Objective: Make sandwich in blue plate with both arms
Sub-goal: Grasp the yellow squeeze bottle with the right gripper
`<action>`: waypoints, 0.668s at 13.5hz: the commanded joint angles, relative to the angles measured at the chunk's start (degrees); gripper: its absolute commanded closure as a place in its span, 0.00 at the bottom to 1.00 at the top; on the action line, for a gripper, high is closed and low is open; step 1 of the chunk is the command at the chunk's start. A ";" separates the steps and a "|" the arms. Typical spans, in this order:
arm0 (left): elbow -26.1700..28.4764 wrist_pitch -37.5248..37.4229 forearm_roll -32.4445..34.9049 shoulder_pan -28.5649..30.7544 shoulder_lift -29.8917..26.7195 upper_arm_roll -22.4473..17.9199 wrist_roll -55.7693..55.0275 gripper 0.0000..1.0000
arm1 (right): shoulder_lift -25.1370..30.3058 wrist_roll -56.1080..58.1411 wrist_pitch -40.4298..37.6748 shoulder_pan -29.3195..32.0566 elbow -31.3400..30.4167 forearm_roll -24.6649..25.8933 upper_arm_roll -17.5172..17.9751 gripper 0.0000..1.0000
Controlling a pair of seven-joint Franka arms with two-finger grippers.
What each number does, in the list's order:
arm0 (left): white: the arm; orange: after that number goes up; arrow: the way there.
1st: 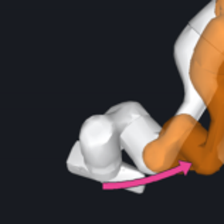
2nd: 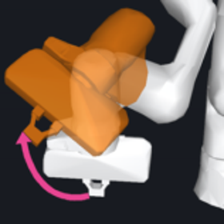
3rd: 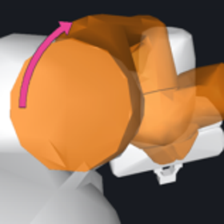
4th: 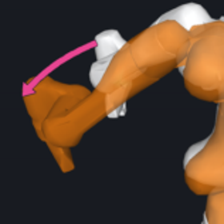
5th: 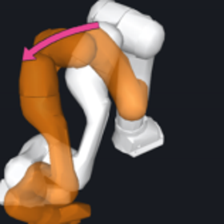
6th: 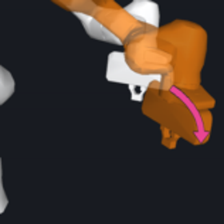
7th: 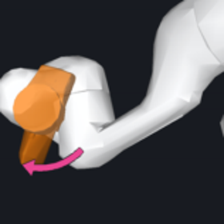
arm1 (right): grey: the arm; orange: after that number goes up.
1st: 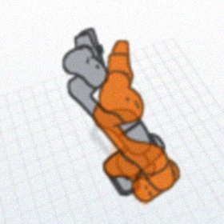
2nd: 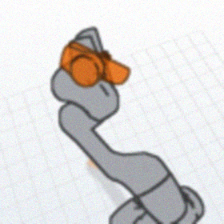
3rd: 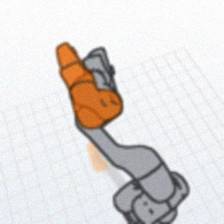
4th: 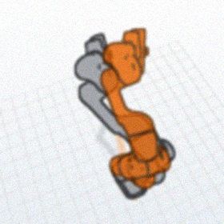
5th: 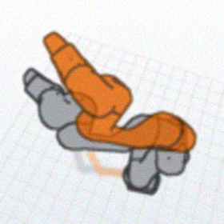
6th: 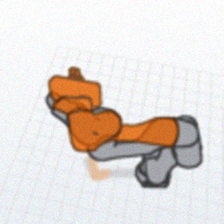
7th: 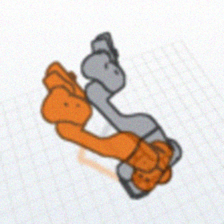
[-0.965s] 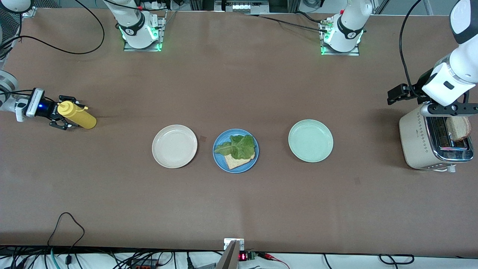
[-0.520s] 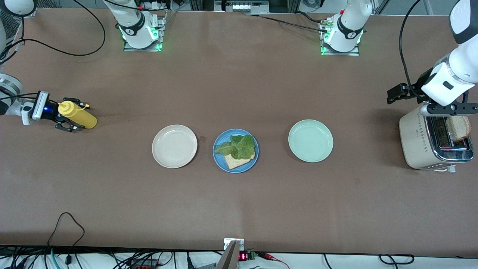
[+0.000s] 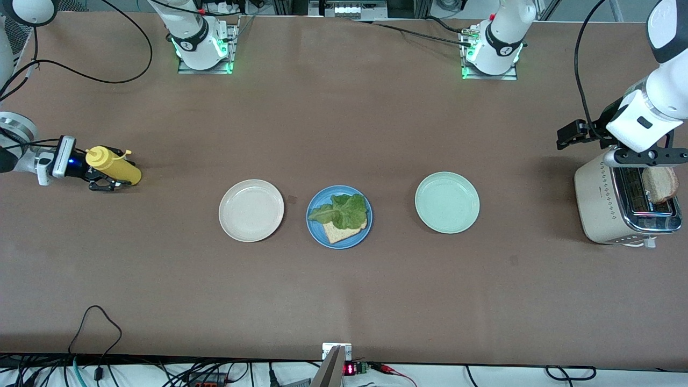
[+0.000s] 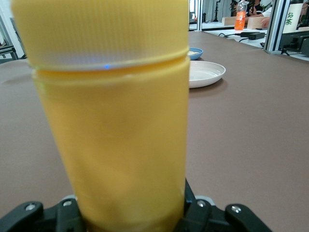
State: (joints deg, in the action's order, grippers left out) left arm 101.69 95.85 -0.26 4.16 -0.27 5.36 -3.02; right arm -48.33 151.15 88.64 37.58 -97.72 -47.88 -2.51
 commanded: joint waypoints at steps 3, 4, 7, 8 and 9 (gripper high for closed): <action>-0.71 -0.93 0.96 0.23 0.01 0.35 0.29 0.00 | -0.01 -0.15 0.74 -3.99 2.62 -0.99 -0.21 1.00; -0.71 -0.93 0.96 0.23 0.01 0.35 0.29 0.00 | 0.16 -0.41 0.83 -4.87 3.06 -1.07 -0.21 1.00; -0.71 -1.19 0.96 0.23 0.01 0.35 0.38 0.00 | 0.52 -1.98 0.74 -7.51 5.34 -1.08 -0.30 1.00; -0.71 -1.19 0.96 0.23 0.01 0.35 0.38 0.00 | 1.30 -2.95 0.74 -8.91 6.13 -0.47 -0.38 1.00; -0.71 -1.19 0.96 0.32 0.01 0.35 0.38 0.00 | 2.44 -3.74 0.74 -10.49 6.40 -0.37 -0.73 1.00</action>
State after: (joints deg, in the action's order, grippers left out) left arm 101.70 95.67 -0.26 4.17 -0.27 5.38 -3.02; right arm -48.21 149.66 90.04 29.56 -92.30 -48.10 -2.49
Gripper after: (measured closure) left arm 0.000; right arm 0.383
